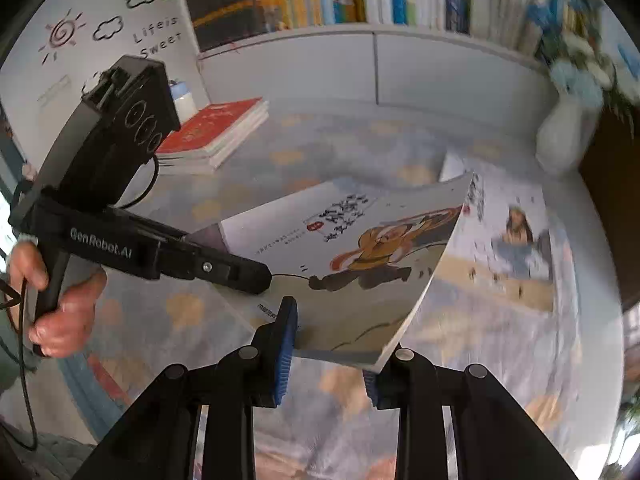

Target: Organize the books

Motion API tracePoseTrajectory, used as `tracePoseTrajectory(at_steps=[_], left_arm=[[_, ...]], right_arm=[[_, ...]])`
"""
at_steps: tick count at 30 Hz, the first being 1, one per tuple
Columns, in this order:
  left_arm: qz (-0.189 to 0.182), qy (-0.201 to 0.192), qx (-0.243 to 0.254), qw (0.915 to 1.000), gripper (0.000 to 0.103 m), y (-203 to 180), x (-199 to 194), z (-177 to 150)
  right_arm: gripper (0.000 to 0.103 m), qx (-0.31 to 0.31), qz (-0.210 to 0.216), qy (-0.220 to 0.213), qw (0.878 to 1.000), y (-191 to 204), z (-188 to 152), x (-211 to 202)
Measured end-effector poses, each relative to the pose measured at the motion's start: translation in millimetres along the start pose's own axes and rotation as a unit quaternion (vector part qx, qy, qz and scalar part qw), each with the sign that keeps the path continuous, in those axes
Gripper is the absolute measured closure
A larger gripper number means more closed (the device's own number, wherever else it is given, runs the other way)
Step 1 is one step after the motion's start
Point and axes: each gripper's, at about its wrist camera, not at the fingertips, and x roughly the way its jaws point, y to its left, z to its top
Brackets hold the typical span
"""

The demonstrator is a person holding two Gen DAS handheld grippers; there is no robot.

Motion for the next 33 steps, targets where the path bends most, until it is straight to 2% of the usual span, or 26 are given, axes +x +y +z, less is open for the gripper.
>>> tracePoseTrajectory(at_steps=[8, 11, 18, 22, 26, 33], left_arm=[[0.010, -0.083, -0.001, 0.9965, 0.078, 38.8, -90.0, 8.8], [0.034, -0.125, 0.001, 0.9916, 0.078, 58.4, -137.2, 12.5], [0.070, -0.190, -0.007, 0.9792, 0.078, 119.1, -209.3, 35.0], [0.087, -0.206, -0.012, 0.9747, 0.076, 155.6, -228.9, 45.1], [0.097, -0.208, -0.032, 0.9727, 0.076, 194.0, -231.4, 51.4], [0.100, -0.218, -0.084, 0.9671, 0.076, 246.6, -218.4, 48.3]], right_arm=[[0.075, -0.023, 0.018, -0.056, 0.998, 47.4, 62.0, 4.5], [0.075, -0.047, 0.027, -0.082, 0.995, 76.4, 92.8, 10.2], [0.073, -0.083, 0.066, -0.114, 0.988, 145.4, 167.2, 53.3], [0.073, -0.094, 0.074, -0.118, 0.986, 178.6, 198.7, 81.3], [0.073, -0.097, 0.084, -0.107, 0.986, 202.2, 220.7, 115.9], [0.073, -0.083, 0.101, -0.054, 0.990, 204.0, 233.4, 184.2]])
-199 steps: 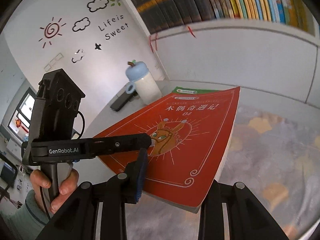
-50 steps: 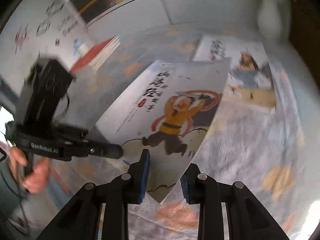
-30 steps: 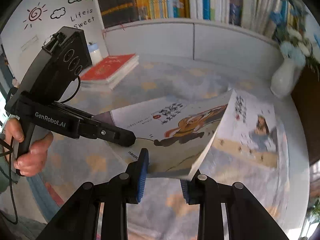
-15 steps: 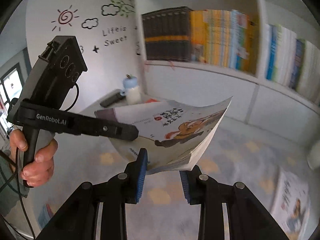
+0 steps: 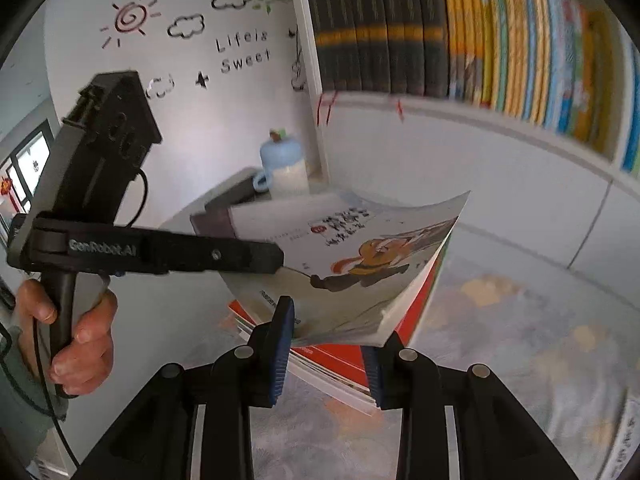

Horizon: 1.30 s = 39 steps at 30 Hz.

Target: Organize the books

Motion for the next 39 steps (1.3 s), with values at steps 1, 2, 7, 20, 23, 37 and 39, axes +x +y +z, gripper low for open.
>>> tracePoseTrajectory(at_steps=[1, 2, 7, 20, 23, 37, 39], left_arm=[[0.002, 0.001, -0.005, 1.0000, 0.076, 4.1, 2.7, -1.5], [0.002, 0.004, -0.010, 0.9999, 0.076, 8.1, 5.5, -2.9], [0.014, 0.008, -0.033, 0.9993, 0.076, 23.0, 13.2, -4.3], [0.105, -0.072, -0.127, 0.9837, 0.071, 58.2, -46.4, -23.0], [0.124, -0.075, -0.115, 0.9827, 0.069, 44.2, -68.8, -30.2], [0.090, -0.005, -0.017, 0.9957, 0.042, -110.1, -23.1, -63.5], [0.082, 0.012, 0.002, 0.9966, 0.042, -142.9, -4.7, -68.2]], right_arm=[[0.072, 0.003, 0.000, 0.005, 1.000, -2.0, -0.6, 7.6], [0.072, 0.006, 0.000, 0.009, 1.000, -3.7, -1.7, 12.2], [0.072, 0.022, 0.003, 0.029, 0.999, -12.6, -1.8, 31.1], [0.052, 0.083, 0.035, 0.088, 0.992, -14.7, -24.2, 53.1], [0.048, 0.094, 0.036, 0.093, 0.991, -20.4, -35.7, 36.7], [0.047, 0.236, -0.110, 0.135, 0.956, -98.7, -214.1, -151.1], [0.043, 0.273, -0.131, 0.131, 0.944, -120.8, -238.7, -180.1]])
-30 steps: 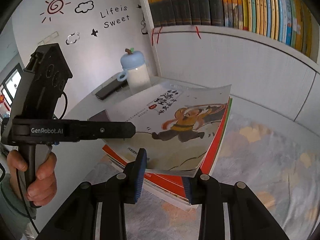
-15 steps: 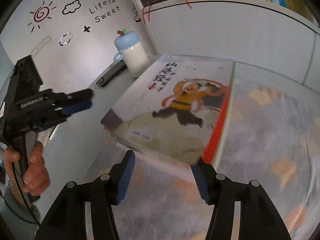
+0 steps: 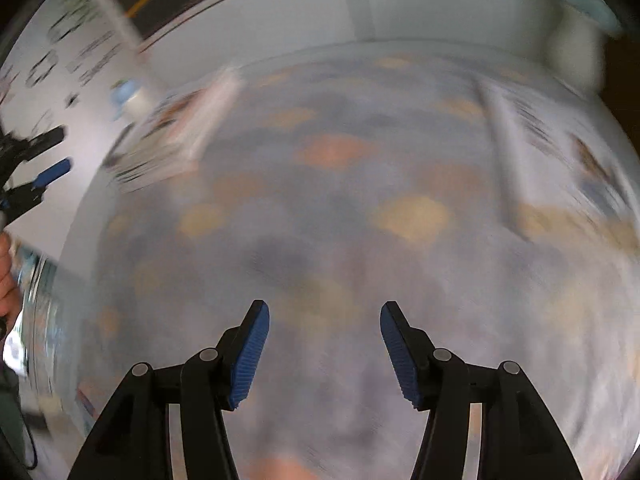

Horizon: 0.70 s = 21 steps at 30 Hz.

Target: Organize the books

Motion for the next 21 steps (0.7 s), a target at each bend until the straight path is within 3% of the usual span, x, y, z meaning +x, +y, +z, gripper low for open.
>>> tracePoseTrajectory(at_steps=[5, 8, 11, 13, 17, 21], left_arm=[[-0.012, 0.039, 0.057, 0.9975, 0.042, -95.0, 36.6, -16.0], [-0.023, 0.070, 0.091, 0.9932, 0.042, -150.7, 65.6, -34.4], [-0.005, 0.108, 0.125, 0.9862, 0.042, -200.8, 106.8, -53.0], [0.006, 0.123, 0.149, 0.9812, 0.042, -221.5, 128.4, -63.2], [0.005, 0.152, 0.178, 0.9723, 0.042, -250.6, 176.7, -80.4], [-0.008, 0.155, 0.154, 0.9758, 0.043, -256.0, 206.6, -79.1]], right_arm=[[0.039, 0.067, -0.011, -0.023, 0.997, -86.5, -8.4, -31.7], [0.039, 0.058, -0.035, -0.050, 0.996, -125.4, 0.6, -59.2], [0.036, 0.049, -0.053, -0.069, 0.995, -155.5, 8.6, -82.5], [0.027, 0.048, -0.061, -0.075, 0.994, -177.0, 17.9, -91.2], [0.026, 0.053, -0.054, -0.074, 0.994, -206.4, 38.5, -89.0], [0.026, 0.080, -0.011, -0.081, 0.993, -234.5, 50.7, -85.5]])
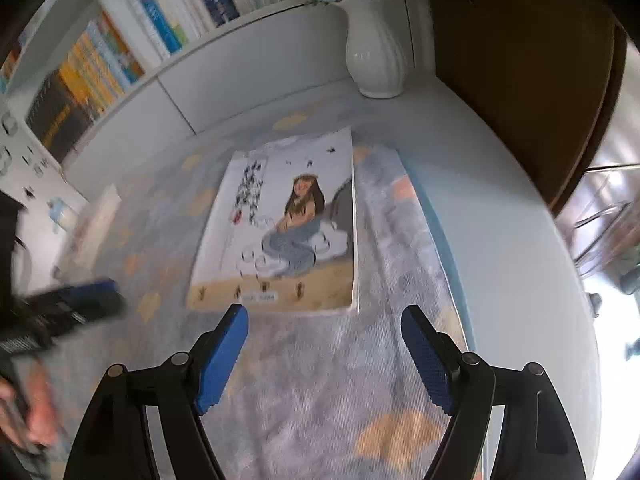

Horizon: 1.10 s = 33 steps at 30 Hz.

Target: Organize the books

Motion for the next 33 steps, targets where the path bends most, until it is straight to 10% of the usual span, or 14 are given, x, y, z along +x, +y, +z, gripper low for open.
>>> tracePoseTrajectory(at_steps=[7, 10, 18, 33], left_arm=[[-0.011, -0.019, -0.044, 0.9988, 0.054, 8.2, 25.2, 10.8], [-0.021, -0.005, -0.050, 0.9985, 0.075, 8.7, 39.5, 13.2], [-0.040, 0.007, -0.102, 0.9939, 0.073, 27.4, 58.6, 11.8], [-0.118, 0.051, -0.077, 0.9887, 0.069, 15.0, 49.7, -13.9]], right_arm=[[0.044, 0.033, 0.030, 0.022, 0.999, -15.1, 18.9, 40.5], [0.044, 0.013, 0.026, 0.030, 0.999, -10.0, 25.7, 53.2], [0.069, -0.030, 0.014, 0.025, 0.999, -3.3, 32.8, 76.1], [0.070, -0.049, 0.019, 0.043, 0.998, -10.8, 7.8, 59.0]])
